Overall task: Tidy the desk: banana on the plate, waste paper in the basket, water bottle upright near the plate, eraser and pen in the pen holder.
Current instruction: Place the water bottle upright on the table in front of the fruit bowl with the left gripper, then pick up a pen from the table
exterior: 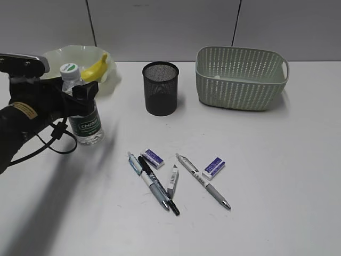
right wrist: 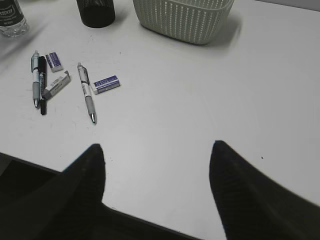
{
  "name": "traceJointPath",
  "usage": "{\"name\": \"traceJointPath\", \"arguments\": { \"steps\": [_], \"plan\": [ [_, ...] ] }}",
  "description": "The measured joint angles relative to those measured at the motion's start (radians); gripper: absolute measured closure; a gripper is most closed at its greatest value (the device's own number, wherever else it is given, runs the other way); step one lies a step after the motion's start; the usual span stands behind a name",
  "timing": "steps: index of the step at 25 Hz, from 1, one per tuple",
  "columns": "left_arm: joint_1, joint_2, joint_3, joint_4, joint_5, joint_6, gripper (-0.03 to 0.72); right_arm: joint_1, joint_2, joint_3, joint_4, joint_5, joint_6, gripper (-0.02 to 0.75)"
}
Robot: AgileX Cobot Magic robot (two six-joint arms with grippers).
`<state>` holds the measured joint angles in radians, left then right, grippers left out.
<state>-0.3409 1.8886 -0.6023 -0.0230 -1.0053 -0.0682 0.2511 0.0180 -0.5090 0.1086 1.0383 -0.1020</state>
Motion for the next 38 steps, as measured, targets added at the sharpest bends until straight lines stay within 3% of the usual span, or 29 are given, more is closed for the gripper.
{"name": "traceJointPath", "arguments": {
  "steps": [6,14,20,33,38],
  "plan": [
    [0.000,-0.035,0.000,-0.001,-0.004,0.001,0.076,0.000,0.000,0.000,0.000,0.000,0.000,0.220],
    [0.000,-0.262,0.000,-0.007,0.065,0.003,0.089,0.000,0.000,0.000,0.000,0.000,0.002,0.220],
    [0.006,-0.538,-0.007,-0.050,0.580,0.003,0.101,0.000,0.000,0.000,0.000,0.000,0.002,0.220],
    [0.006,-1.171,-0.012,0.013,1.787,0.011,0.170,0.000,0.000,0.000,0.000,0.000,0.002,0.220],
    [0.006,-1.313,-0.011,0.014,2.071,0.015,0.177,0.000,0.000,0.000,0.000,0.000,0.002,0.220]
  ]
}}
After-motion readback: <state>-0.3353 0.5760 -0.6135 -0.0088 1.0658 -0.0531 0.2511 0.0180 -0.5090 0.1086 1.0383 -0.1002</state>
